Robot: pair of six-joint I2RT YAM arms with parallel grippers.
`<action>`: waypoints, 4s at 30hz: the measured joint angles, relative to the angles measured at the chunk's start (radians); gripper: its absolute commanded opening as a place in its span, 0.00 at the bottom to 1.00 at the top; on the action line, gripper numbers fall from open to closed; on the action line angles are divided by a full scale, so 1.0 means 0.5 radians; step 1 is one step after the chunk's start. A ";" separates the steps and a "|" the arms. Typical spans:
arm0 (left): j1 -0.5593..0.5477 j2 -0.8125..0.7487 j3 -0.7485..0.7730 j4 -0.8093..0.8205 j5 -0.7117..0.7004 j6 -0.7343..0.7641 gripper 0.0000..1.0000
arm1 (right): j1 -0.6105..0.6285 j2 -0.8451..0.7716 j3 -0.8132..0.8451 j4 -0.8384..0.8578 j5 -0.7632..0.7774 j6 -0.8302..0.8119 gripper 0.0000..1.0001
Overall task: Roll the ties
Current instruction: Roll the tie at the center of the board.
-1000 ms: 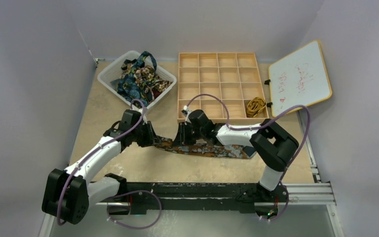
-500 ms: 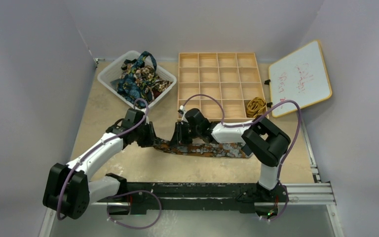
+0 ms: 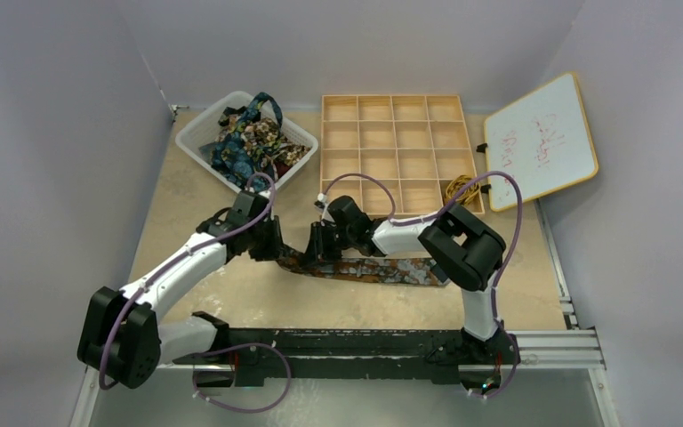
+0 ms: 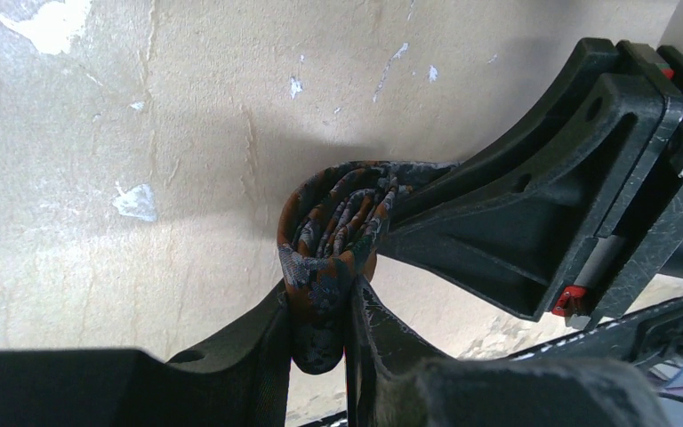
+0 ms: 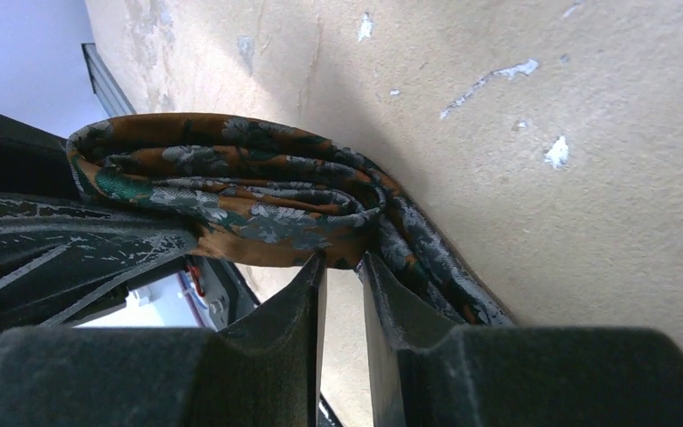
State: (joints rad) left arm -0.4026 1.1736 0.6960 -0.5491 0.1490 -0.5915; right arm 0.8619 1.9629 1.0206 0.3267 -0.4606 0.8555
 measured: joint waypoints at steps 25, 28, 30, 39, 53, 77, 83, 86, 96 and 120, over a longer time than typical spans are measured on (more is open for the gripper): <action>-0.462 0.248 0.333 -0.268 -0.555 -0.003 0.14 | -0.198 -0.311 -0.112 -0.091 -0.079 -0.076 0.33; -0.523 0.262 0.360 -0.289 -0.623 -0.026 0.13 | -0.249 -0.472 -0.226 -0.112 0.002 -0.076 0.34; -0.576 0.297 0.391 -0.307 -0.681 -0.050 0.13 | -0.301 -0.572 -0.310 -0.124 0.060 -0.075 0.34; -0.851 0.500 0.552 -0.431 -0.970 -0.167 0.18 | -0.564 -0.894 -0.569 -0.224 0.242 -0.050 0.37; -1.199 0.918 0.874 -0.621 -1.214 -0.372 0.53 | -0.597 -1.008 -0.624 -0.284 0.278 -0.050 0.40; -1.148 0.729 0.669 -0.022 -0.648 -0.348 0.79 | -0.604 -1.076 -0.678 -0.258 0.253 -0.161 0.58; -0.999 0.261 0.621 0.116 -0.528 -0.327 0.81 | -0.593 -1.152 -0.674 -0.117 0.218 -0.430 0.79; -0.802 0.022 0.520 0.149 -0.488 -0.327 0.82 | -0.568 -1.234 -0.677 0.010 0.220 -0.600 0.99; 0.127 -0.317 -0.013 0.142 -0.015 -0.314 0.86 | 0.101 -0.912 -0.473 0.031 0.459 -1.378 0.99; 0.557 -0.481 -0.365 0.273 0.522 -0.314 0.83 | 0.291 -0.247 0.011 -0.475 0.558 -2.212 0.74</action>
State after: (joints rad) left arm -0.1242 0.9329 0.5137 -0.4126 0.4099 -0.7483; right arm 1.0077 1.8393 1.0264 0.0891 -0.1814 -0.2504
